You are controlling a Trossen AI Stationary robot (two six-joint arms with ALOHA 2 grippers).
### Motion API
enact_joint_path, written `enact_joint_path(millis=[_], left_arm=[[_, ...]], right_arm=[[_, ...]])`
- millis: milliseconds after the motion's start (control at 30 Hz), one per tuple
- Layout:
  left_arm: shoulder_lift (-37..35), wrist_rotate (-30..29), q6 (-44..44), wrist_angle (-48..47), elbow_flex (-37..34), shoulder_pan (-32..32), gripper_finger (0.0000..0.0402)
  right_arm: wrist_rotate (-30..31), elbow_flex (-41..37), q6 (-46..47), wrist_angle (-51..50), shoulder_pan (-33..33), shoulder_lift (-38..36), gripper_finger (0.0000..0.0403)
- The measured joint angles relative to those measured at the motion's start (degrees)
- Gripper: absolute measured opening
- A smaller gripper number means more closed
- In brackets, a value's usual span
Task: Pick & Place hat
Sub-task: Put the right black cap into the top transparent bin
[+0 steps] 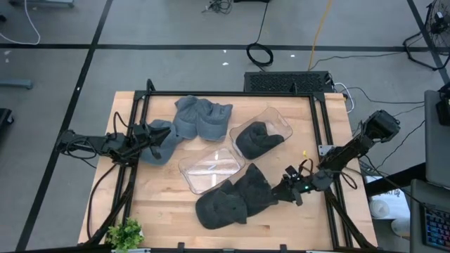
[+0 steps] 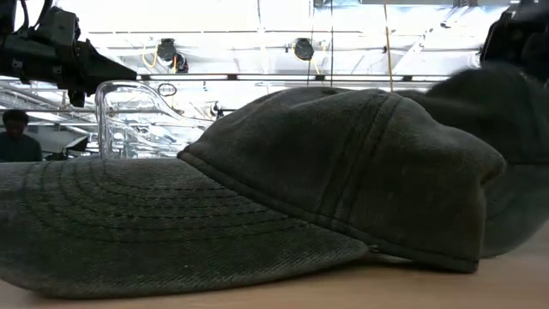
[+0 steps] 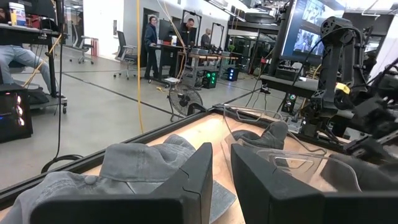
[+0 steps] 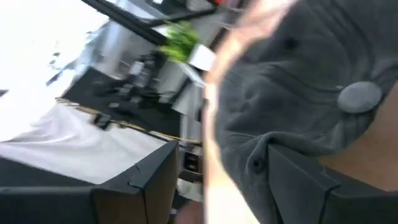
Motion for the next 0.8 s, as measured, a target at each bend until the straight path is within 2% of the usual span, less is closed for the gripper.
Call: enact_joint_path(millis=[167,267,400,500,800], left_arm=[[-0.01,0.00,0.00,-0.01,0.00,0.00,0.0067],[0.00,0.00,0.00,0.00,0.00,0.01,0.0067],[-0.01,0.00,0.00,-0.01,0.00,0.02,0.0067],[-0.01,0.00,0.00,0.01,0.00,0.02,0.0067],[0.01,0.00,0.00,-0.01,0.00,0.00,0.0067]], right_arm=[[0.03,0.00,7.64,-12.31,-2.35,0.02,0.0217],[-0.09,0.00,10.70,-16.43,-3.36,0.02,0.0217],[-4.59,0.02,15.60,-21.28,-4.45,0.00,0.0217],[-5.50,0.24,19.12,-24.77,-5.13,-0.13,0.0217],[-5.71,0.13,19.14,-22.58,-6.05,0.80,0.0217]])
